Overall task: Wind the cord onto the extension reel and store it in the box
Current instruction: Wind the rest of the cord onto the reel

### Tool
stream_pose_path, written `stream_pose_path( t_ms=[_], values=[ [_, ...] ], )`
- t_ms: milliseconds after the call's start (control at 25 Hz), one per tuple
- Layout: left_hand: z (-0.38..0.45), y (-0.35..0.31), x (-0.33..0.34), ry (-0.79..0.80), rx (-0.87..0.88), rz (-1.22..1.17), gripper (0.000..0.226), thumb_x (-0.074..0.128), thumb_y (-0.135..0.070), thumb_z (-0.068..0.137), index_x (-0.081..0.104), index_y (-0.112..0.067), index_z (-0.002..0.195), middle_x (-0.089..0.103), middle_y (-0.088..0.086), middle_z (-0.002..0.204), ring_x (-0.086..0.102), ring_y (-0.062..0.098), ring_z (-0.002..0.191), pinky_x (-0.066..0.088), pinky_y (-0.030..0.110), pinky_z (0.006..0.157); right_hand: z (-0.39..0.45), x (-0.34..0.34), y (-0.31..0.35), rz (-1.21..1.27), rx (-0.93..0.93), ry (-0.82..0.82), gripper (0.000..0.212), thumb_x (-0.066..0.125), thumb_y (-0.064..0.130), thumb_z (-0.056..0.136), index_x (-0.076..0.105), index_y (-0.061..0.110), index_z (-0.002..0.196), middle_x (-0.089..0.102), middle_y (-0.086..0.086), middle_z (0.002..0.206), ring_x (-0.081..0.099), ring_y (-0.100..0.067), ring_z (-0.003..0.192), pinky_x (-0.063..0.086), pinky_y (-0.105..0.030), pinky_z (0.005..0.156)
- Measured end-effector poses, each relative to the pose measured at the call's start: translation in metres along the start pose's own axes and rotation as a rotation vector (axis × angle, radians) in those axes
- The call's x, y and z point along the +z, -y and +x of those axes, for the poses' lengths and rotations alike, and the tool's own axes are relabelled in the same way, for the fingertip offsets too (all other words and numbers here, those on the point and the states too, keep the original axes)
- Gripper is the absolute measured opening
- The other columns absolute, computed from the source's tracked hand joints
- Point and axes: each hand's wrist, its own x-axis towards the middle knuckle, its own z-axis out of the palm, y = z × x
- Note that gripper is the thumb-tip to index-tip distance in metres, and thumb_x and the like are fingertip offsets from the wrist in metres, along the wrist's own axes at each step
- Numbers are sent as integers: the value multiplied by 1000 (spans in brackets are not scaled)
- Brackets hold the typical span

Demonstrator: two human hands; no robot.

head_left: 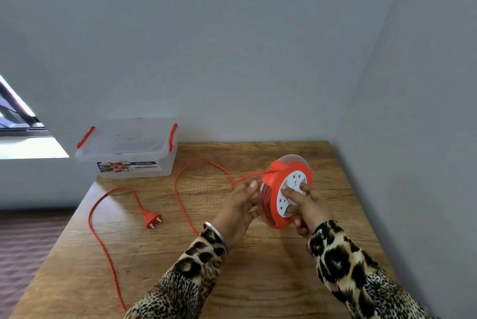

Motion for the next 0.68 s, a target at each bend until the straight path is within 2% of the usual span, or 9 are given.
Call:
stream_pose_path(
  t_ms=[80,160,200,280,360,520,600,680],
  values=[
    [6,-15,7,-57,18,-256,31,54,-30,91,63,-16,117,67,3,117,63,17,101,45,36,96,-1,1,-1,10,-34,-37,64,81,37,65,50,27,120,67,-19,98,46,-8,31,32,-16,31],
    [6,-22,14,-114,43,-338,24,51,-22,94,62,-13,113,69,5,116,64,21,105,47,38,100,2,-2,-1,39,-50,-92,65,80,36,67,49,25,123,66,-20,101,48,-7,32,33,-16,30],
    [1,-22,17,-134,54,-318,21,52,-19,92,64,-11,108,71,7,110,68,22,100,53,38,95,5,-4,1,53,-56,-123,66,80,37,68,47,25,125,65,-20,105,48,-9,35,34,-17,30],
    [-15,-22,21,-174,81,-262,19,61,-20,84,70,-8,96,74,11,96,73,21,86,61,33,74,13,-12,3,82,-68,-200,69,80,40,68,46,27,127,60,-19,118,50,-13,41,35,-18,30],
    [-29,-28,21,-206,132,-247,18,70,-21,74,74,-9,86,75,12,87,74,20,77,59,26,61,20,-20,5,80,-81,-274,70,80,43,66,47,29,125,57,-15,125,52,-15,48,37,-21,34],
    [-20,-62,7,-310,302,-308,13,69,-18,78,70,-7,85,74,10,83,73,15,74,58,21,60,21,-27,-1,4,-120,-306,69,83,44,61,51,32,121,54,-6,125,59,-19,60,44,-26,47],
    [-2,-75,-4,-420,308,-440,8,66,-13,85,66,-6,89,72,8,81,73,13,73,57,19,60,18,-23,-6,-38,-135,-282,71,83,46,59,52,32,121,53,-4,123,62,-22,65,46,-25,47],
    [13,-79,-16,-505,263,-612,6,62,-10,89,65,-5,91,70,8,85,72,13,71,59,20,61,14,-17,-8,-78,-130,-267,68,82,48,60,52,33,119,55,-3,119,63,-21,59,45,-23,44]
  ],
)
